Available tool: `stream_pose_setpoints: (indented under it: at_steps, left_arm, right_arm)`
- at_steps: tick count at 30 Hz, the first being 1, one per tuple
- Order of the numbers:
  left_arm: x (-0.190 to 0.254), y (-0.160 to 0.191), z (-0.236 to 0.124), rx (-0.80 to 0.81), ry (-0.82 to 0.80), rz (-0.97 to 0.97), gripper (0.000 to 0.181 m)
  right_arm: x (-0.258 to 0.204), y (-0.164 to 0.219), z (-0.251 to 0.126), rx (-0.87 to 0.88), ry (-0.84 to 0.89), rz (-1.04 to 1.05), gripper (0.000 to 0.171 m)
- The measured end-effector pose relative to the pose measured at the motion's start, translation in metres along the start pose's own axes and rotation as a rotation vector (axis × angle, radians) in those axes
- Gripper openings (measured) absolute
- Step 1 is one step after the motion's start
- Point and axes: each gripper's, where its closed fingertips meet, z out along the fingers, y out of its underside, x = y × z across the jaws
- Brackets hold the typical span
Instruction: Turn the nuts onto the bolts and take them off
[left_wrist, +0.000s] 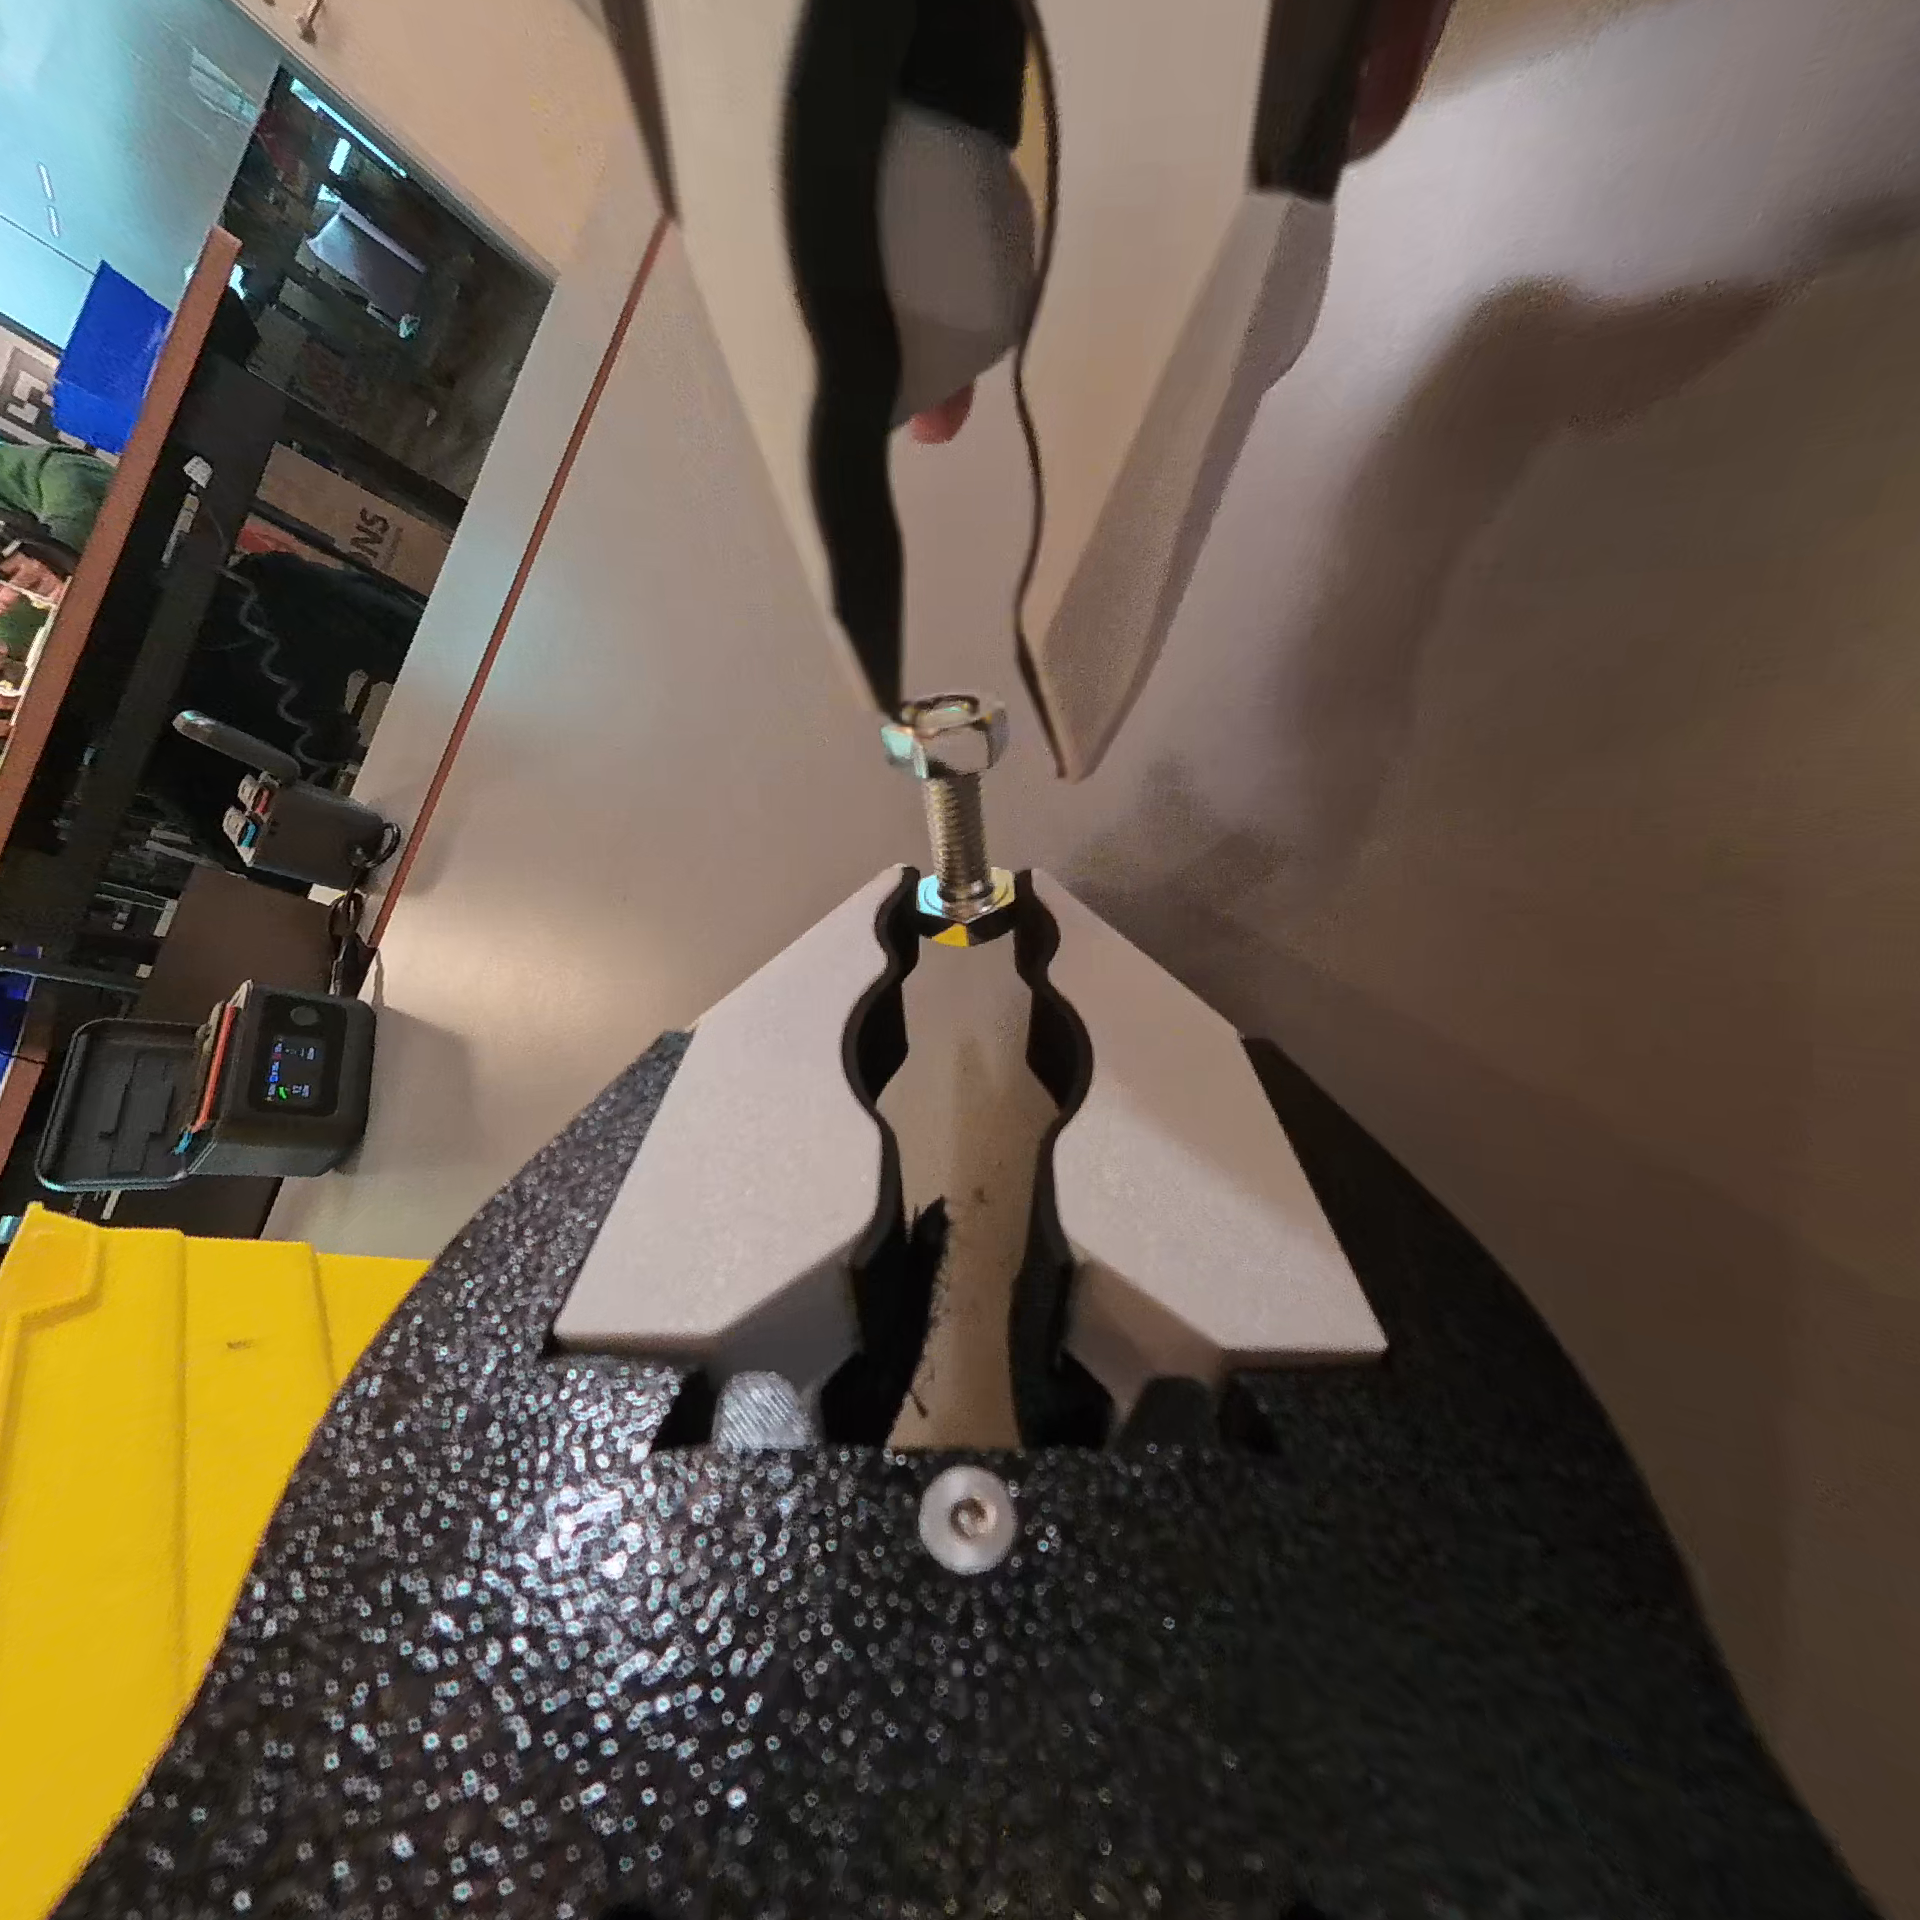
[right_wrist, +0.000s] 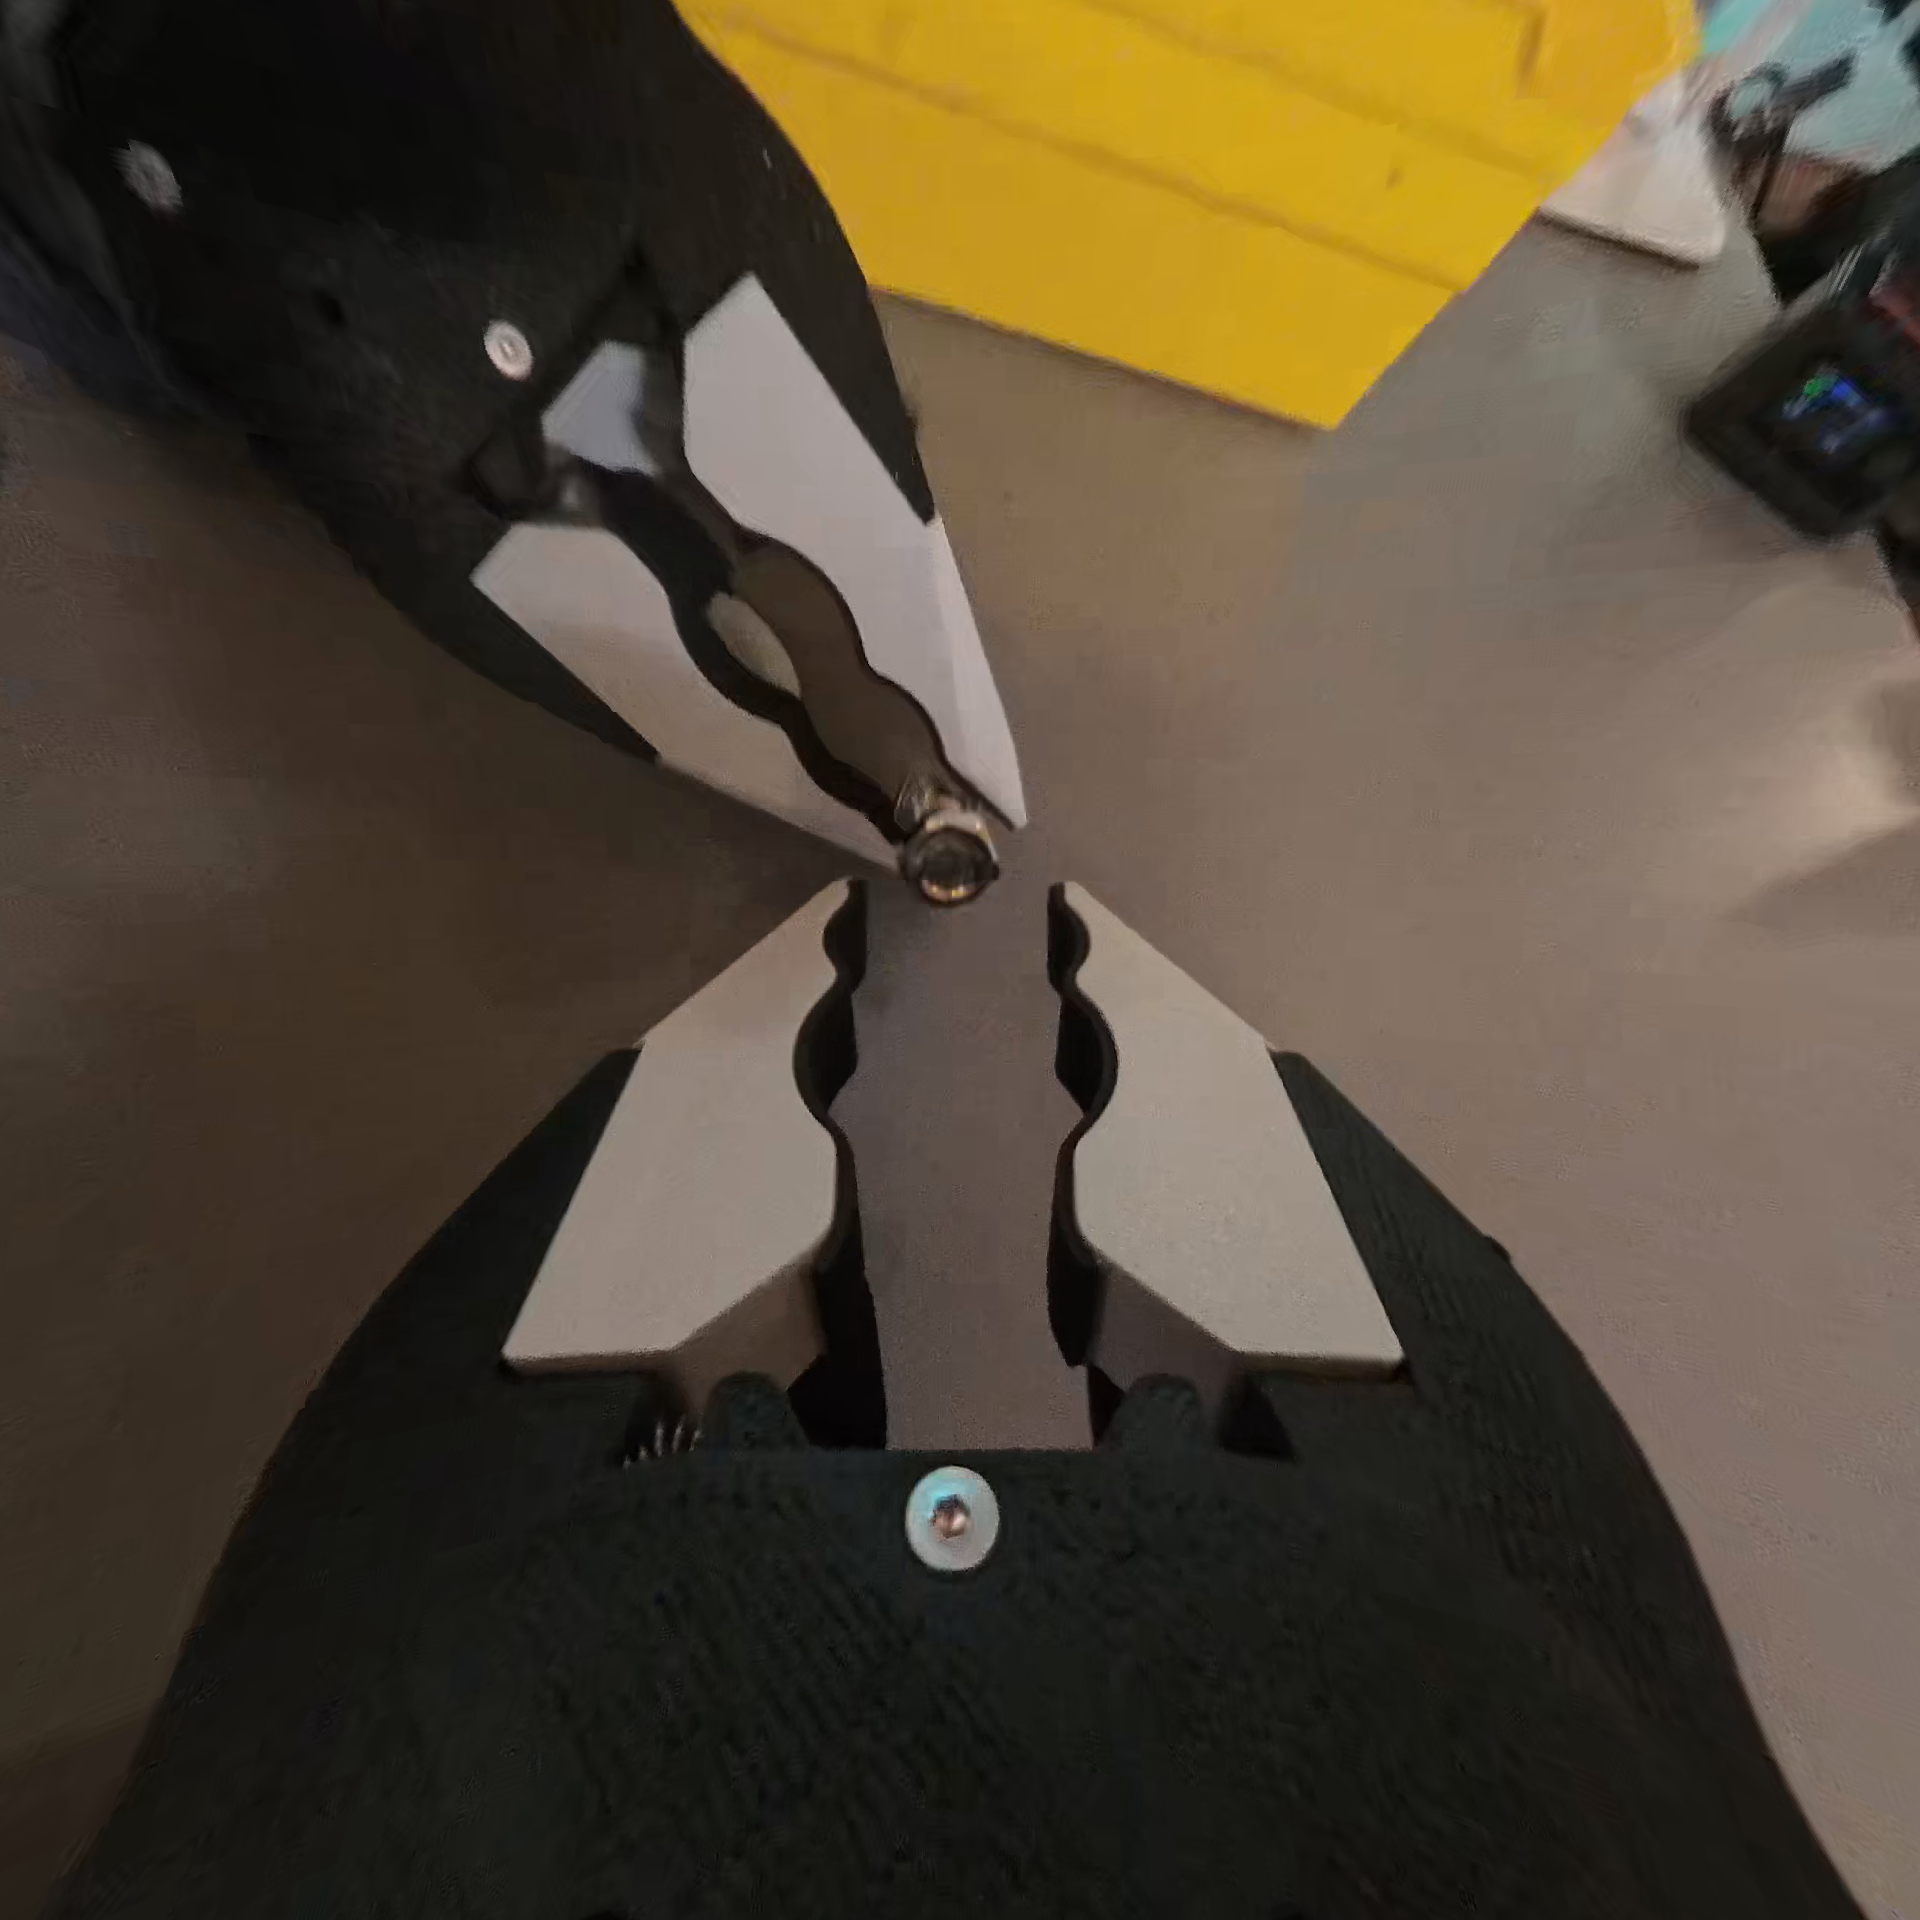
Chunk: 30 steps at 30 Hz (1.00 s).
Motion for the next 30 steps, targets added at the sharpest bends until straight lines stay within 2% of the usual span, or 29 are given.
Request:
stream_pose_setpoints:
  at_steps: [3,5,8,11,14,16,19,22,27,30]
  left_arm:
    - [0.000,0.000,0.000,-0.002,0.000,0.001,0.016]
    - [0.000,0.000,0.000,0.001,-0.001,0.010,0.016]
    - [0.000,0.000,0.000,-0.007,-0.003,0.009,0.016]
    - [0.000,0.000,0.000,-0.005,-0.004,0.005,0.016]
    - [0.000,0.000,0.000,-0.007,-0.005,0.009,0.016]
    - [0.000,0.000,0.000,-0.009,-0.005,0.010,0.016]
    - [0.000,0.000,0.000,-0.008,-0.006,0.018,0.016]
    - [0.000,0.000,0.000,-0.011,-0.007,0.014,0.016]
    - [0.000,0.000,0.000,-0.008,-0.005,0.005,0.016]
    - [0.000,0.001,0.000,-0.011,-0.006,0.009,0.016]
  right_arm:
    - [-0.008,0.008,0.006,-0.050,-0.041,0.001,0.033]
    - [-0.015,-0.010,0.007,0.030,-0.038,-0.079,0.039]
    - [-0.023,-0.034,0.001,0.152,-0.024,-0.174,0.037]
    - [-0.006,-0.016,0.000,0.049,0.022,-0.096,0.037]
    - [0.001,0.007,0.002,-0.060,0.026,-0.055,0.028]
    - [-0.005,0.008,0.005,-0.066,-0.002,-0.066,0.026]
    - [-0.016,-0.011,0.007,0.021,-0.005,-0.165,0.039]
    - [-0.023,-0.033,0.001,0.136,-0.011,-0.201,0.038]
    - [-0.001,0.002,0.001,-0.033,0.024,-0.066,0.036]
    - [-0.007,0.005,0.005,-0.050,-0.006,-0.065,0.033]
